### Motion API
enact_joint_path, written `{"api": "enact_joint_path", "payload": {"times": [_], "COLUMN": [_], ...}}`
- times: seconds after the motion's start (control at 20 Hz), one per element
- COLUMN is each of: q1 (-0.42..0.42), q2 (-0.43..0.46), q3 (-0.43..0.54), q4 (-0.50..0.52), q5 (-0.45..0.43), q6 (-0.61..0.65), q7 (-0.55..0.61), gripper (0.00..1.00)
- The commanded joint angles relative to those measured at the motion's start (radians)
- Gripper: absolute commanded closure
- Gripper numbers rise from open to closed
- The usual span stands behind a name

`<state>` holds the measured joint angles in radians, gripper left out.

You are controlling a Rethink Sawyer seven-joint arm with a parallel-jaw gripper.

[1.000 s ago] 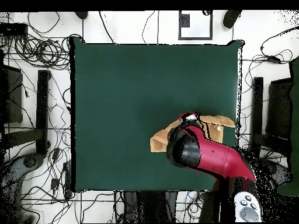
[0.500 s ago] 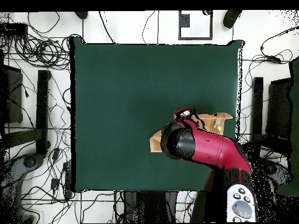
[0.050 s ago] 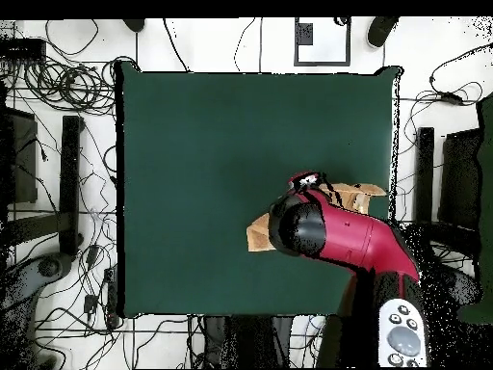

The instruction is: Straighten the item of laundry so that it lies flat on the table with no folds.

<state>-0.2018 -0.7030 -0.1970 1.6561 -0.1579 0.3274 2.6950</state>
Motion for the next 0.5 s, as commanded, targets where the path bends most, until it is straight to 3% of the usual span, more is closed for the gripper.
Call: {"api": "enact_joint_path", "payload": {"times": [0.05, 0.35, 0.45, 0.5], "q1": [0.058, -0.007, 0.031, 0.058], "q2": [0.079, 0.101, 0.127, 0.139], "q3": [0.073, 0.142, 0.071, 0.015], "q4": [-0.119, -0.189, -0.264, -0.317], "q5": [0.028, -0.01, -0.02, -0.016], "q6": [0.186, 0.195, 0.346, 0.558], "q7": [0.009, -0.103, -0.07, -0.045], "gripper": [1.0, 1.0, 1.0, 1.0]}}
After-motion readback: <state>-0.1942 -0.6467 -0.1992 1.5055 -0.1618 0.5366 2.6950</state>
